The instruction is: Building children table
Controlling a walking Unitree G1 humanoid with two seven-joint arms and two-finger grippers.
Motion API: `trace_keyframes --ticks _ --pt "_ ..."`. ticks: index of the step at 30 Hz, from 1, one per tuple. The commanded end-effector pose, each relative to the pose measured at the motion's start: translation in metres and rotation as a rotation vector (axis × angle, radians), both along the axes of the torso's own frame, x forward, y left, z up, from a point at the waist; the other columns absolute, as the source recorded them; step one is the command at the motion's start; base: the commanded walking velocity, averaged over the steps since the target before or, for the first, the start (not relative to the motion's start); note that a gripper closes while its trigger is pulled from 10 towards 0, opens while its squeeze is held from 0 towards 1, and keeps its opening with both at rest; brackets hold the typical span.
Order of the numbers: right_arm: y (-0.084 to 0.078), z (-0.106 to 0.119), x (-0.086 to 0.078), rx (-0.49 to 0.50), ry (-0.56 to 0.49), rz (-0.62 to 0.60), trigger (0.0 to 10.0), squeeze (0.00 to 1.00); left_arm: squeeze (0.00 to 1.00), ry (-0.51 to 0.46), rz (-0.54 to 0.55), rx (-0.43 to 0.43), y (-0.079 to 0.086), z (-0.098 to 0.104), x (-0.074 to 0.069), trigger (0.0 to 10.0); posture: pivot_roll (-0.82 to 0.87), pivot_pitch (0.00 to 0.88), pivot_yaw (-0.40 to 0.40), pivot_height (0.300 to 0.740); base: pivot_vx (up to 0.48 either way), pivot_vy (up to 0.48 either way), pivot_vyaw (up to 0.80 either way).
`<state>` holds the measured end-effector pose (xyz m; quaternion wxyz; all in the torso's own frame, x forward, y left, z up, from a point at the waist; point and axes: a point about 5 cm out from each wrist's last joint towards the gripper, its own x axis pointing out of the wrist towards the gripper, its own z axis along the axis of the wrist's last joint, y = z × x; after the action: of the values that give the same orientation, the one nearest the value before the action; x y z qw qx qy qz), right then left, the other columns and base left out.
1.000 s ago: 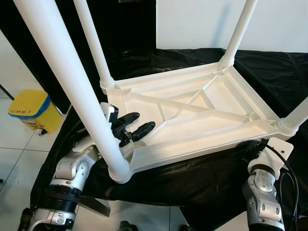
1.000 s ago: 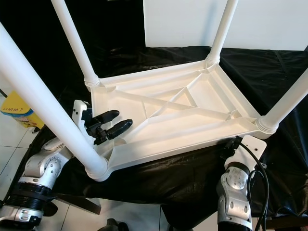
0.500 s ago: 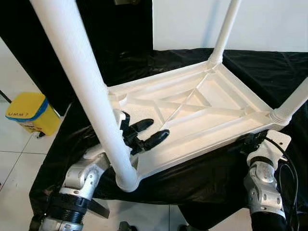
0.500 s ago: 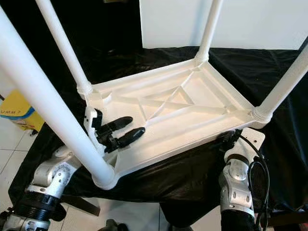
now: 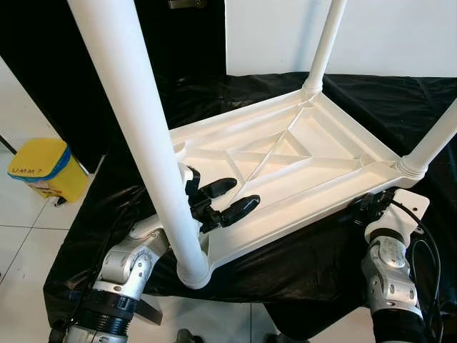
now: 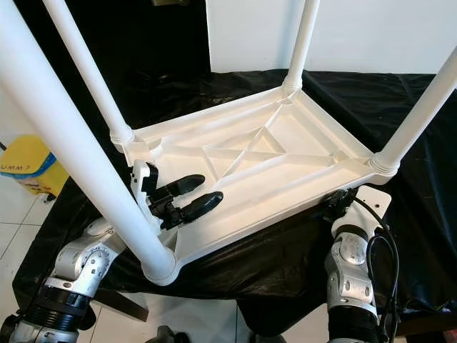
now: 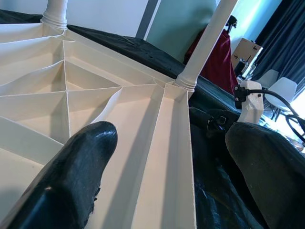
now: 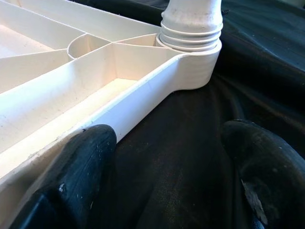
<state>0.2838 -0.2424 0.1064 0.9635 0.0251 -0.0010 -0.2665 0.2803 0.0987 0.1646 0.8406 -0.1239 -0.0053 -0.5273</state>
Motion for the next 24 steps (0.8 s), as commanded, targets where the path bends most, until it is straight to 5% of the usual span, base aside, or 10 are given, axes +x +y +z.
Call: trace_keyframes --ticks 1,24 --pt "0.0047 0.0008 0.0036 0.013 -0.018 0.040 10.0 0.00 0.00 0.005 -0.064 0.004 -0.0054 -0.0015 -0.0047 10.0 -0.12 0.120 0.015 0.740 0.000 0.000 0.00" --pt "0.0053 0.0010 0.0020 0.000 -0.034 0.040 10.0 0.00 0.00 -0.013 -0.016 0.021 0.0001 0.0021 0.0041 10.0 -0.11 0.144 0.024 0.740 0.000 0.000 0.00"
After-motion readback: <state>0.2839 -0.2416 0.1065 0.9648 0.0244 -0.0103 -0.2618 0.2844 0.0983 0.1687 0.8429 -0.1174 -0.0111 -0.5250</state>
